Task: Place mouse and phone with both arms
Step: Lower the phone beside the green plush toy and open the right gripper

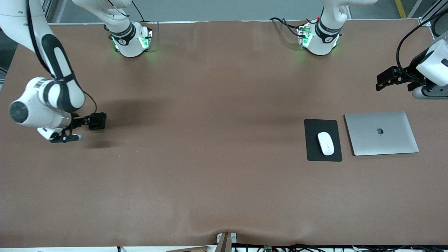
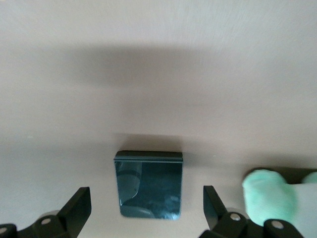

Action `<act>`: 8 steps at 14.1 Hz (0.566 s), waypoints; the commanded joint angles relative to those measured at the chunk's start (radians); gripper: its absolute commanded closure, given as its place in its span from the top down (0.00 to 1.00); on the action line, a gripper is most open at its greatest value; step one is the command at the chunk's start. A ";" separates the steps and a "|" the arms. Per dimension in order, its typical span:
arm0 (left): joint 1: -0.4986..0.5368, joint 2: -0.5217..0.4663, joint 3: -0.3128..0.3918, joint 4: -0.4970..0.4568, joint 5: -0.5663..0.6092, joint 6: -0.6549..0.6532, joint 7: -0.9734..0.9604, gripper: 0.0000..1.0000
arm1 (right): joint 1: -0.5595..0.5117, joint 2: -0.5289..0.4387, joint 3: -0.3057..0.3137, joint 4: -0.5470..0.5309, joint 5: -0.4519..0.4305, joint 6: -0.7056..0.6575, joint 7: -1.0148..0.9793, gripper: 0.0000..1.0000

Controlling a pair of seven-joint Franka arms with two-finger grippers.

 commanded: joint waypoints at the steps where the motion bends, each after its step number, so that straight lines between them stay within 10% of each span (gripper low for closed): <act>1: 0.004 0.012 0.002 0.024 0.002 -0.003 0.022 1.00 | -0.017 0.014 0.010 0.124 -0.011 -0.111 -0.027 1.00; 8: 0.005 0.012 0.002 0.022 0.002 -0.003 0.022 1.00 | -0.008 0.008 0.013 0.393 -0.010 -0.440 -0.023 1.00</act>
